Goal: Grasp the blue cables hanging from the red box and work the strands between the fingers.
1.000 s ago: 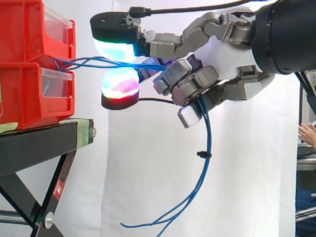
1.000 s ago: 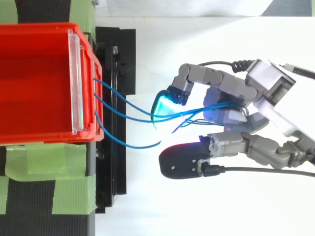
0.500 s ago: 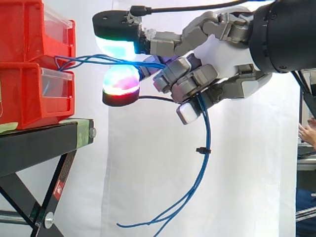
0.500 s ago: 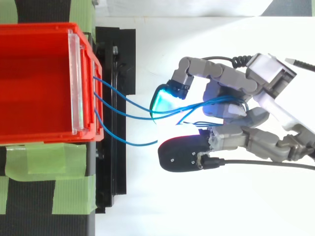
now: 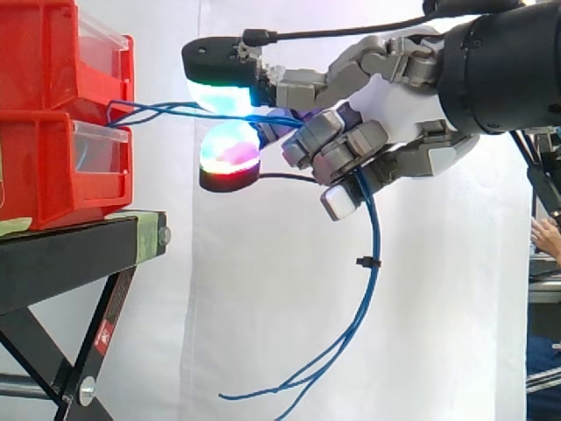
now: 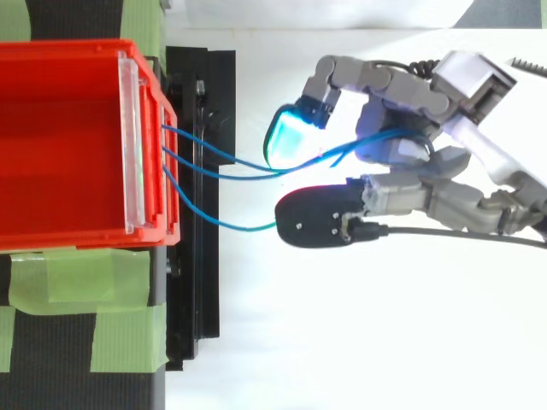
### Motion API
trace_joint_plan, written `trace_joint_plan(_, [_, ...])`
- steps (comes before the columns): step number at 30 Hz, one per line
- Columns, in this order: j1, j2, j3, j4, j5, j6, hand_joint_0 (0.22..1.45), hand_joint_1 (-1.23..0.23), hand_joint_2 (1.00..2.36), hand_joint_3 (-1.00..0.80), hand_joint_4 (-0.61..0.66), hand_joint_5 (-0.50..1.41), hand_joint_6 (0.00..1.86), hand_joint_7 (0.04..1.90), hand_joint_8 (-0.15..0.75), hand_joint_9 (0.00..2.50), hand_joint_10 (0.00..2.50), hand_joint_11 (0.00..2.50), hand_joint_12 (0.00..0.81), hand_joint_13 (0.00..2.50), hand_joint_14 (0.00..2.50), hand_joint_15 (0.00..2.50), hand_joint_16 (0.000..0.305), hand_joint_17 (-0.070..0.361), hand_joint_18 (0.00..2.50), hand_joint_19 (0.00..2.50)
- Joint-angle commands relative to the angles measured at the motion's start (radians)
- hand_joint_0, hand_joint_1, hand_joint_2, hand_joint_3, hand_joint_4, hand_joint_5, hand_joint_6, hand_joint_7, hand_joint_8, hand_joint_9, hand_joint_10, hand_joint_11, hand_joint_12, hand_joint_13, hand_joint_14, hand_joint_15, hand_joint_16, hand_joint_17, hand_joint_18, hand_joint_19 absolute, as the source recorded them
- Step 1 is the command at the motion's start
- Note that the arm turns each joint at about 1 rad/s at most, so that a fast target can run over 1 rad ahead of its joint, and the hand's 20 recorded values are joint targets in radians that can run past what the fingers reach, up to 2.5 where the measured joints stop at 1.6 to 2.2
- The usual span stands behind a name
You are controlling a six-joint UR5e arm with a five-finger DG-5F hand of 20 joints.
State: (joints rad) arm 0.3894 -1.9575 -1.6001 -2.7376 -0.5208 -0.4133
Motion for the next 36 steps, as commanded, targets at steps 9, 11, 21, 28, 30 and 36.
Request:
trace_joint_plan(9, [-0.006,0.002,0.055,-0.063,-0.019,0.004,0.84,-0.59,1.01,-0.78,0.28,0.26,0.24,1.38,0.545,0.47,2.50,2.50,0.606,1.14,2.50,1.62,0.060,0.135,1.58,0.73])
trace_joint_plan(11, [-0.004,0.002,0.055,-0.065,-0.019,0.005,0.86,-0.60,1.01,-0.72,0.28,0.27,0.24,1.38,0.545,0.47,2.50,2.50,0.605,1.15,2.50,1.62,0.059,0.134,1.57,0.74])
trace_joint_plan(21, [0.003,0.002,0.054,-0.062,-0.018,-0.001,0.88,-0.60,1.02,-0.47,0.27,0.26,0.25,1.38,0.545,0.48,2.50,2.50,0.605,1.15,2.50,1.64,0.059,0.133,1.58,0.75])
trace_joint_plan(28, [0.005,0.002,0.055,-0.031,-0.018,-0.002,0.89,-0.60,1.02,-0.62,0.27,0.25,0.14,1.39,0.548,0.48,2.50,2.50,0.606,1.15,2.50,1.64,0.061,0.136,1.59,0.75])
trace_joint_plan(30, [0.005,0.002,0.055,-0.025,-0.018,-0.002,0.88,-0.60,1.01,-0.68,0.27,0.25,0.14,1.40,0.548,0.48,2.50,2.50,0.605,1.15,2.50,1.64,0.060,0.136,1.59,0.74])
trace_joint_plan(36, [0.014,0.002,0.055,-0.004,-0.019,0.007,0.90,-0.66,1.01,-0.64,0.27,0.09,0.41,1.28,0.550,0.48,2.50,2.50,0.600,1.15,2.50,1.64,0.060,0.135,1.60,0.77])
